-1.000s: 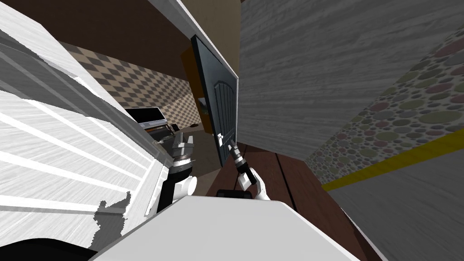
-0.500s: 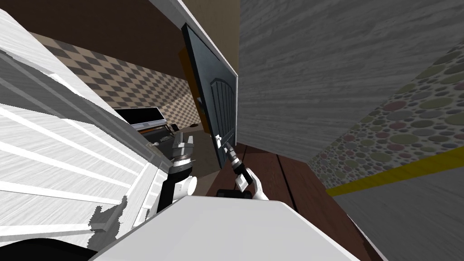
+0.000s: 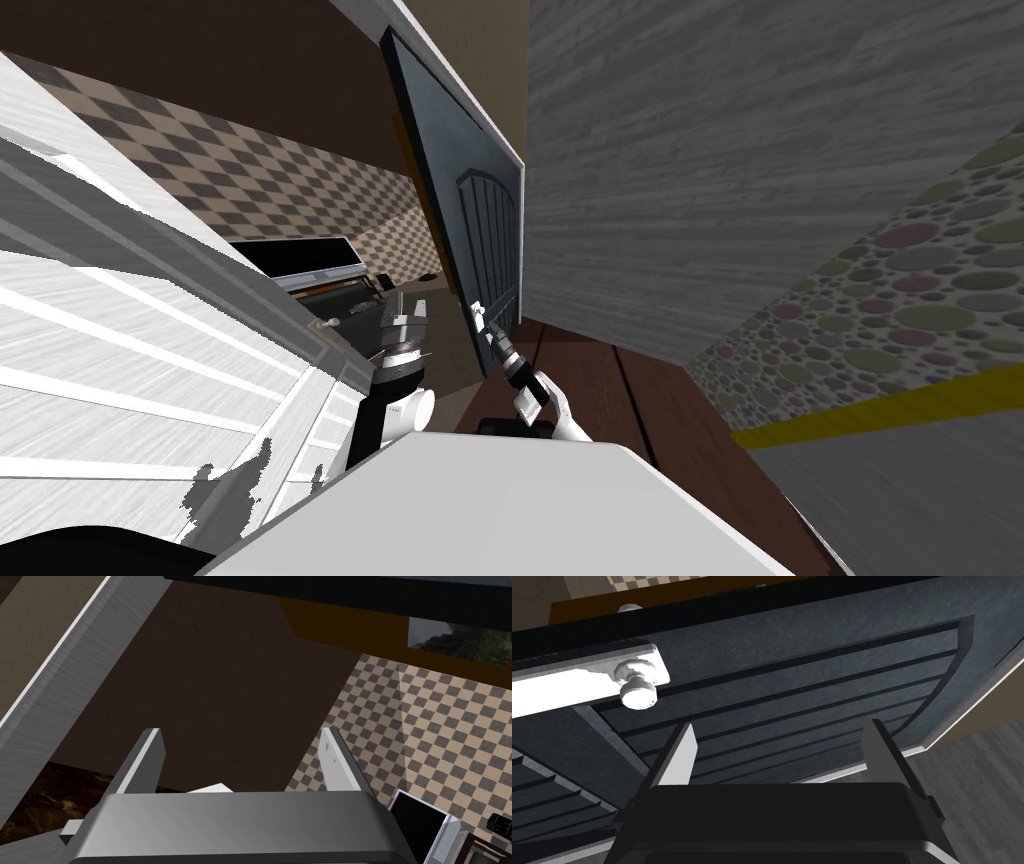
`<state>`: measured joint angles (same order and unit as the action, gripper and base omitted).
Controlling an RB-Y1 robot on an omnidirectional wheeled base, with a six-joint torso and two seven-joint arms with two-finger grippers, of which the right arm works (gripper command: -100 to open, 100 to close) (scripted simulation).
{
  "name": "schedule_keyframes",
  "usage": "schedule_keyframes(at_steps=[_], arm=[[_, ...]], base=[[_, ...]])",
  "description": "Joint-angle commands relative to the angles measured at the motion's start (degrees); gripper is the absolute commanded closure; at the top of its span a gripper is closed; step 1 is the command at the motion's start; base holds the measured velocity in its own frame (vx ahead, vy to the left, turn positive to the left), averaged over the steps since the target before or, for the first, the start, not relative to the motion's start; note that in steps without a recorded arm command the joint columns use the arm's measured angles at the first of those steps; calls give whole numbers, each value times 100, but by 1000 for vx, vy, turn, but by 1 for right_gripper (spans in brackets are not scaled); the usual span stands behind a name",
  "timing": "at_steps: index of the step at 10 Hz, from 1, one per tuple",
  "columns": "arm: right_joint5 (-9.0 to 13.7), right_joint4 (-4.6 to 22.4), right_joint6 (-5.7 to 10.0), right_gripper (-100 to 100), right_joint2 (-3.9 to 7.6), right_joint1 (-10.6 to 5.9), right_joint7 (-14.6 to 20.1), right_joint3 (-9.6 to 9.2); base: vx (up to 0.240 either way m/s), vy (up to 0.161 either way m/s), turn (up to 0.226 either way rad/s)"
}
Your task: Push the door open
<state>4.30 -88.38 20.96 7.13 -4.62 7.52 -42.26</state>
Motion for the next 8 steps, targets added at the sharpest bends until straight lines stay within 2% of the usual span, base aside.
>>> schedule_keyframes(at_steps=[1, 3, 5, 8], arm=[[10, 158, 15, -100, -5, -88, 33, -140], [29, 339, 15, -100, 3, -209, 85, -300], [67, 681, 16, -100, 17, -440, 183, -603], [103, 1008, 17, -100, 28, -660, 276, -891]], base=[[104, -44, 21], [105, -42, 14], [146, -69, 27], [144, -54, 18]])
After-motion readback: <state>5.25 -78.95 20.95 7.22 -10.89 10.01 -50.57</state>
